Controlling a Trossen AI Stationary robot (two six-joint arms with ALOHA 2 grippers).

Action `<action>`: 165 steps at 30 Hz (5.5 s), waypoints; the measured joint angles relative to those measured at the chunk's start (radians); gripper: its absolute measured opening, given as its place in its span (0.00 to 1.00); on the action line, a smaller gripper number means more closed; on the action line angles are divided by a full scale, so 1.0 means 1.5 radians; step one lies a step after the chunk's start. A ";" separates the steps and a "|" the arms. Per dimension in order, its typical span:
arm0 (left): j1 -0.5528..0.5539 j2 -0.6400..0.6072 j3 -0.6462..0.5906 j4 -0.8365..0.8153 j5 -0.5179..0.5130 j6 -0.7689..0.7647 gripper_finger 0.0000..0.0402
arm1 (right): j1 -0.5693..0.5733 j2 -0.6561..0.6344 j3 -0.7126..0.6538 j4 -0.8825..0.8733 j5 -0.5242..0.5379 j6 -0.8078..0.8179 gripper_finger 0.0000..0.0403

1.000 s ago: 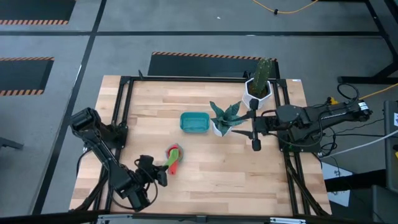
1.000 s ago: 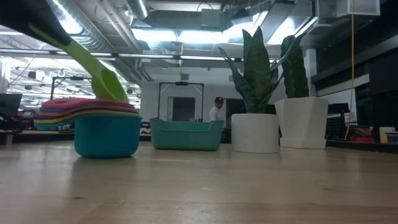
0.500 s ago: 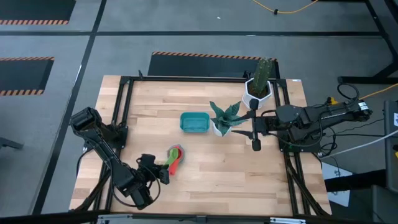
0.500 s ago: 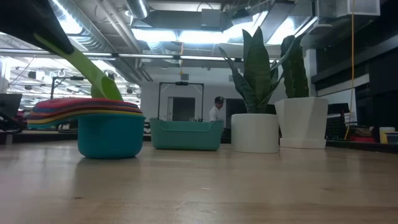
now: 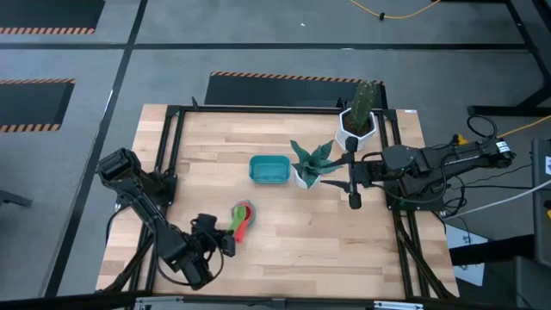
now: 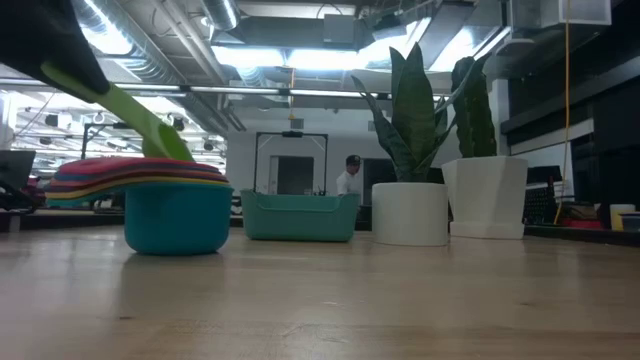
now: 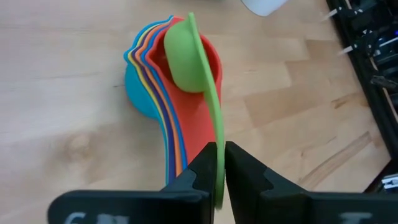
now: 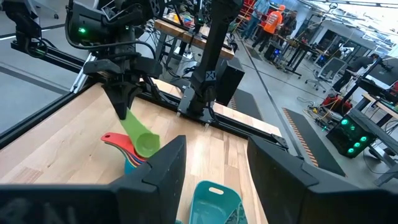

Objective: Nest measuring cups in basket
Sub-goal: Stack the green measuring cup on top of the red measuring cup, then put the stacked measuring cups into the blue bin

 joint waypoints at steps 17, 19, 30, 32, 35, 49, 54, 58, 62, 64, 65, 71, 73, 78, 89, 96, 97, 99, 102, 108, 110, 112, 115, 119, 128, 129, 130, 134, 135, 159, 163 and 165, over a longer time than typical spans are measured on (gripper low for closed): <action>0.014 0.000 0.000 0.019 0.004 0.008 0.25 | 0.000 0.000 0.000 0.000 0.000 0.000 0.44; 0.016 0.000 0.000 0.025 0.004 0.008 0.25 | 0.000 0.000 0.000 0.000 0.000 0.000 0.44; 0.017 0.000 0.000 0.027 0.003 0.009 0.25 | 0.000 0.000 0.000 0.000 0.000 0.000 0.44; 0.017 0.000 0.000 0.027 0.003 0.013 0.25 | 0.000 0.000 0.000 0.000 0.000 0.000 0.44; 0.017 0.000 0.000 0.031 0.002 0.044 0.25 | 0.000 0.000 0.000 0.000 0.000 0.000 0.44; 0.017 -0.004 0.000 0.043 0.003 0.058 0.35 | 0.000 0.000 0.000 -0.002 0.000 0.000 0.44; 0.020 -0.063 0.000 -0.003 0.008 0.061 0.35 | 0.000 0.000 0.000 -0.003 0.000 0.000 0.44; 0.019 -0.151 0.000 -0.072 0.024 0.111 0.36 | 0.000 0.000 0.000 -0.003 0.000 0.000 0.44; 0.020 -0.251 0.000 -0.127 0.069 0.227 0.35 | 0.000 0.000 0.000 -0.004 0.000 0.000 0.44; 0.020 -0.298 0.000 -0.157 0.093 0.268 0.35 | 0.000 0.000 0.000 -0.004 0.000 0.000 0.44; 0.020 -0.319 0.000 -0.174 0.100 0.284 0.35 | 0.000 0.000 0.000 -0.005 0.000 0.000 0.44; 0.020 -0.424 0.000 -0.282 0.103 0.308 0.36 | 0.000 0.000 0.000 -0.004 0.000 0.000 0.44; 0.020 -0.448 0.000 -0.294 0.103 0.326 0.36 | 0.000 0.000 0.000 -0.004 0.000 0.000 0.44; 0.020 -0.480 0.000 -0.286 0.102 0.335 0.37 | 0.000 0.000 0.000 -0.004 0.000 0.000 0.44; 0.020 -0.481 0.000 -0.286 0.105 0.335 0.57 | 0.000 0.000 0.000 -0.004 0.000 0.000 0.44; 0.022 -0.481 0.000 -0.280 0.108 0.329 0.65 | 0.000 0.000 0.000 -0.004 0.000 0.000 0.44; 0.024 -0.481 0.000 -0.280 0.107 0.315 0.65 | 0.000 0.000 0.000 -0.004 0.000 0.000 0.44; 0.028 -0.481 0.000 -0.280 0.107 0.302 0.65 | 0.000 0.000 0.000 -0.004 0.000 0.000 0.44; 0.029 -0.475 0.000 -0.283 0.139 0.302 0.65 | 0.000 0.000 0.000 -0.004 0.000 0.000 0.44; 0.050 -0.438 -0.054 -0.236 0.329 0.222 0.65 | 0.000 0.000 0.000 -0.010 0.000 0.012 0.44; 0.055 -0.429 -0.099 -0.158 0.357 0.216 0.65 | 0.000 0.000 0.000 -0.016 0.000 0.011 0.44; 0.056 -0.428 -0.155 -0.055 0.362 0.215 0.65 | 0.000 0.000 0.000 -0.020 0.000 0.011 0.44; 0.057 -0.428 -0.244 0.109 0.361 0.217 0.65 | 0.000 0.000 0.000 -0.021 0.000 0.011 0.44; 0.068 -0.428 -0.354 0.302 0.334 0.223 0.65 | 0.000 0.000 0.000 -0.021 0.000 0.011 0.44; 0.115 -0.416 -0.493 0.548 0.305 0.286 0.65 | 0.000 0.000 0.000 -0.023 0.000 0.011 0.44; 0.120 -0.413 -0.500 0.562 0.305 0.291 0.65 | 0.000 0.000 0.000 -0.023 0.000 0.011 0.44; 0.125 -0.410 -0.507 0.578 0.304 0.298 0.65 | 0.000 0.000 0.000 -0.023 0.000 0.012 0.44; 0.144 -0.379 -0.521 0.638 0.311 0.320 0.65 | 0.000 0.000 0.000 -0.023 0.000 0.012 0.44; 0.148 -0.367 -0.524 0.650 0.312 0.323 0.65 | 0.000 0.000 0.000 -0.023 0.000 0.012 0.44; 0.156 -0.181 -0.525 0.925 0.311 0.342 0.64 | 0.000 0.000 0.000 -0.029 0.000 0.012 0.44; 0.156 -0.182 -0.525 0.935 0.304 0.353 0.64 | 0.000 0.000 0.000 -0.029 0.000 0.012 0.44; 0.156 -0.182 -0.525 0.935 0.282 0.358 0.64 | 0.000 0.000 0.000 -0.029 0.000 0.012 0.44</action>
